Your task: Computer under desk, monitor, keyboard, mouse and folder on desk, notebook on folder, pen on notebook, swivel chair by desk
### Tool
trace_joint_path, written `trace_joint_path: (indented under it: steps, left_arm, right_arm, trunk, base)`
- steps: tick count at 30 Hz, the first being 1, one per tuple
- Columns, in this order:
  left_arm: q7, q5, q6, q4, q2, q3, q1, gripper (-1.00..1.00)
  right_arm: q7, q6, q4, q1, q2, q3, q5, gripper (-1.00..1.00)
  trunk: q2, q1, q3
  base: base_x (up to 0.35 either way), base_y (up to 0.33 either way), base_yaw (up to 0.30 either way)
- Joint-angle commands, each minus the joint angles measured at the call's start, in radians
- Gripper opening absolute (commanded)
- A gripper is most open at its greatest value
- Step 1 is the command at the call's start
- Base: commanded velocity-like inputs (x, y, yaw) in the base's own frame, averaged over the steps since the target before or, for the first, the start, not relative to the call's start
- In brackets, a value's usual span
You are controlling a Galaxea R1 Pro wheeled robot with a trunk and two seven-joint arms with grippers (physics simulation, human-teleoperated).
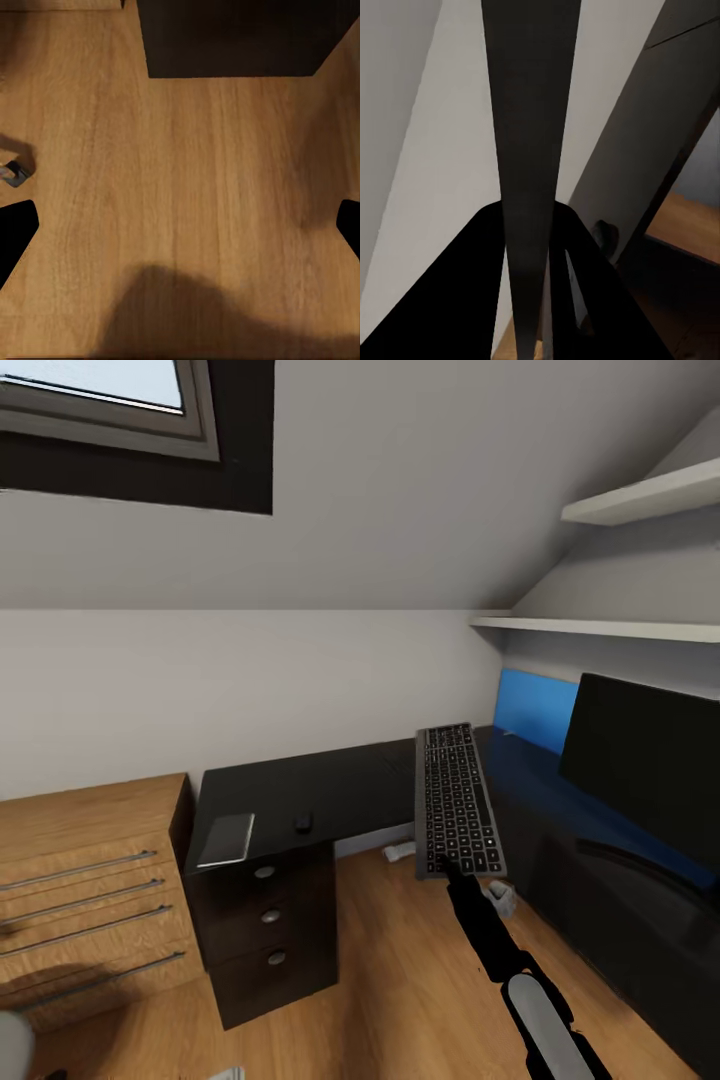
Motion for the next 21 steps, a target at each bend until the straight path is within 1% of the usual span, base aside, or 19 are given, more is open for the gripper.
trace_joint_path:
  steps: [1,3,5,8,18,21]
  left_arm:
    - [0.006,0.006,0.004,-0.002,0.001,-0.001,0.0,1.0]
    - [0.006,0.008,0.004,-0.002,0.001,0.002,0.0,1.0]
    - [0.006,0.009,0.004,-0.002,0.001,0.003,0.0,1.0]
    - [0.006,0.009,0.004,-0.002,0.001,0.004,0.0,1.0]
    - [0.007,0.01,0.004,-0.002,0.001,0.004,0.0,1.0]
    - [0.007,0.009,0.004,-0.002,0.001,0.004,0.0,1.0]
  right_arm:
    - [0.006,0.004,0.0,-0.001,-0.001,0.005,-0.014,-1.0]
    - [0.007,0.004,0.0,-0.001,-0.003,0.042,-0.013,-1.0]
    - [0.008,0.005,0.0,-0.001,-0.005,0.067,-0.013,-1.0]
    - [0.008,0.005,0.0,-0.001,-0.006,0.089,-0.012,-1.0]
    - [0.009,0.002,-0.002,-0.001,-0.005,0.095,-0.009,-1.0]
    - [0.007,0.006,-0.001,-0.001,-0.01,0.096,-0.009,-1.0]
  trunk:
    - [-0.001,0.0,-0.001]
    - [-0.001,0.0,-0.001]
    - [-0.001,0.0,-0.001]
    - [-0.001,0.0,-0.001]
    - [-0.001,0.0,-0.001]
    - [-0.001,0.0,-0.001]
  base:
    - [-0.248,0.23,-0.066]
    - [-0.251,0.234,-0.034]
    - [-0.251,0.234,-0.018]
    - [-0.163,0.137,-0.006]
    - [-0.024,0.019,-0.001]
    - [0.0,0.009,0.0]
